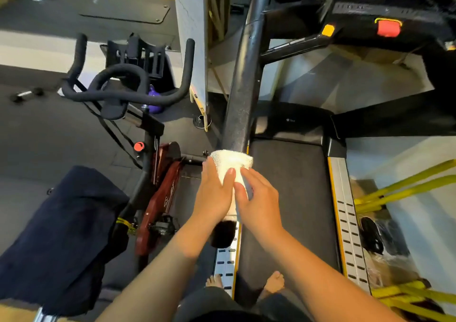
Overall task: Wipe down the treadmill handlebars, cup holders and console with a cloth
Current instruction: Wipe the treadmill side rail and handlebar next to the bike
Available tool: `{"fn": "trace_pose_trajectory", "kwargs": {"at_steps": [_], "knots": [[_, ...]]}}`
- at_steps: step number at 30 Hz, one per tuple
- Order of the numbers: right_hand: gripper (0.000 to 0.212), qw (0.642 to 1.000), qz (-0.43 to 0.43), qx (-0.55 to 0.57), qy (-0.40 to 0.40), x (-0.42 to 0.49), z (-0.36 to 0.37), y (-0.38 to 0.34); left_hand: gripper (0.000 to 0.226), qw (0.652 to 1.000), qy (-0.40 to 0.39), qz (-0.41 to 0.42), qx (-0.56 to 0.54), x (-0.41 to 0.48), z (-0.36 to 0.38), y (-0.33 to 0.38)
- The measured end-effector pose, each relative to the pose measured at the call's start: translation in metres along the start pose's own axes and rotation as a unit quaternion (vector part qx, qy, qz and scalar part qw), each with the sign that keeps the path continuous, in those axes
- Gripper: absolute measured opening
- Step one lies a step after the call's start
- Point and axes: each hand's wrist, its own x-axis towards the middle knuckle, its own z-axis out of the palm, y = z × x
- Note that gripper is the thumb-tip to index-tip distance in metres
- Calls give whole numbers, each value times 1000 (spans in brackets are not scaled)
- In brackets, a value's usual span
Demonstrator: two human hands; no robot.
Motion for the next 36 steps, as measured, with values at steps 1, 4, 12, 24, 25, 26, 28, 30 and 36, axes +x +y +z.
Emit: {"fn": "trace_pose_trajectory", "kwargs": {"at_steps": [1, 4, 12, 24, 25, 26, 28, 30, 36], "knots": [[40, 1000, -8, -9, -7, 10, -2, 2, 71, 1000, 14, 6, 11, 5, 1, 6], [41, 998, -30, -10, -53, 24, -12, 11, 66, 994, 68, 8, 87, -15, 9, 14], [43, 934, -311, -97, -145, 83, -46, 47, 61, 892, 218, -10, 396, -68, 43, 35], [50, 765, -578, -225, -175, 121, -54, 56, 31, 878, 394, 4, 273, -69, 75, 28], [50, 772, -567, -236, -161, 129, -55, 57, 30, 876, 398, 7, 270, -59, 76, 28], [49, 778, -558, -248, -149, 136, -56, 55, 29, 869, 404, 4, 287, -50, 76, 28], [45, 786, -543, -265, -133, 146, -55, 50, 31, 848, 411, -1, 334, -41, 77, 28], [47, 806, -511, -270, -127, 135, -51, 46, 33, 846, 411, 11, 340, -41, 75, 27], [56, 802, -505, -280, -151, 90, -39, 45, 32, 859, 401, 27, 318, -64, 68, 17]]}}
